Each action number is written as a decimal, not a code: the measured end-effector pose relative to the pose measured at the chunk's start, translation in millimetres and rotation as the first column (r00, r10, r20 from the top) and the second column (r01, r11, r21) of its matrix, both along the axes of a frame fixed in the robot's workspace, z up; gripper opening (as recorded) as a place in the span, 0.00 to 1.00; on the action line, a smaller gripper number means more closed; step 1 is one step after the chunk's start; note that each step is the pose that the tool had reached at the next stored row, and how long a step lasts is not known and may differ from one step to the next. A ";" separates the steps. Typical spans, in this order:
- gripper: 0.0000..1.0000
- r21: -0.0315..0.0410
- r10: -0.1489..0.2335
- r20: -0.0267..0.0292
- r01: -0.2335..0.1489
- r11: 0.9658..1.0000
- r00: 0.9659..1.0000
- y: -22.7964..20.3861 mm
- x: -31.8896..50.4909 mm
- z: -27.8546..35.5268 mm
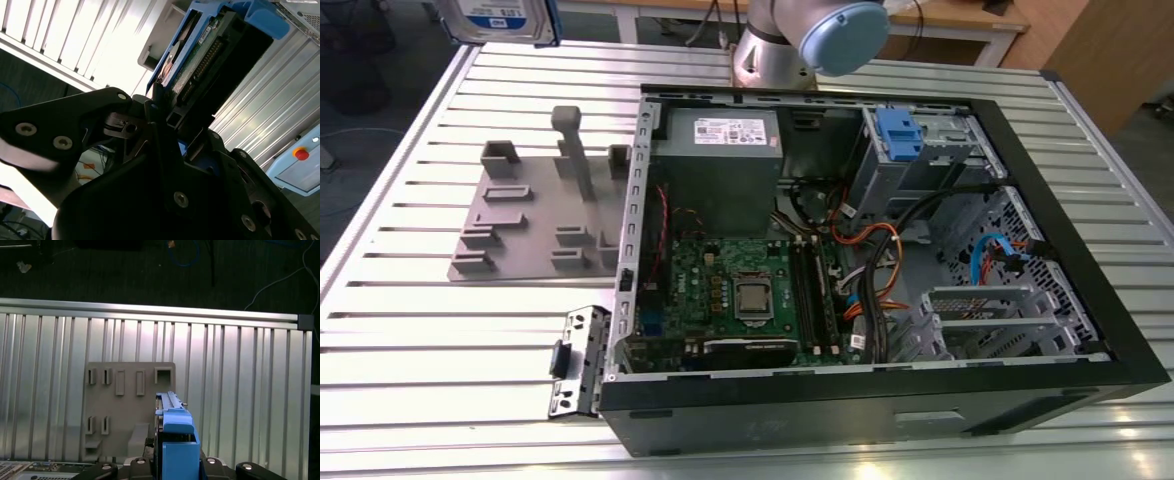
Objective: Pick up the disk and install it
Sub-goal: 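Pick up the disk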
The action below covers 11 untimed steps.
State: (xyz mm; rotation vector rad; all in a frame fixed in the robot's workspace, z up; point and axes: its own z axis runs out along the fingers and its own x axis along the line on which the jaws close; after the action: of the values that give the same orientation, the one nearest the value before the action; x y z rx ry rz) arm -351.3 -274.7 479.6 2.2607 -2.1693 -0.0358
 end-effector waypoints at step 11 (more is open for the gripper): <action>0.36 0.000 0.000 0.000 0.000 1.000 1.000 -0.9 22.3 0.0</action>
State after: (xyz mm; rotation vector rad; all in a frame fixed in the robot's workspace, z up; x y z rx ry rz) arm -329.0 -275.6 479.6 2.2607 -2.1693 -0.0359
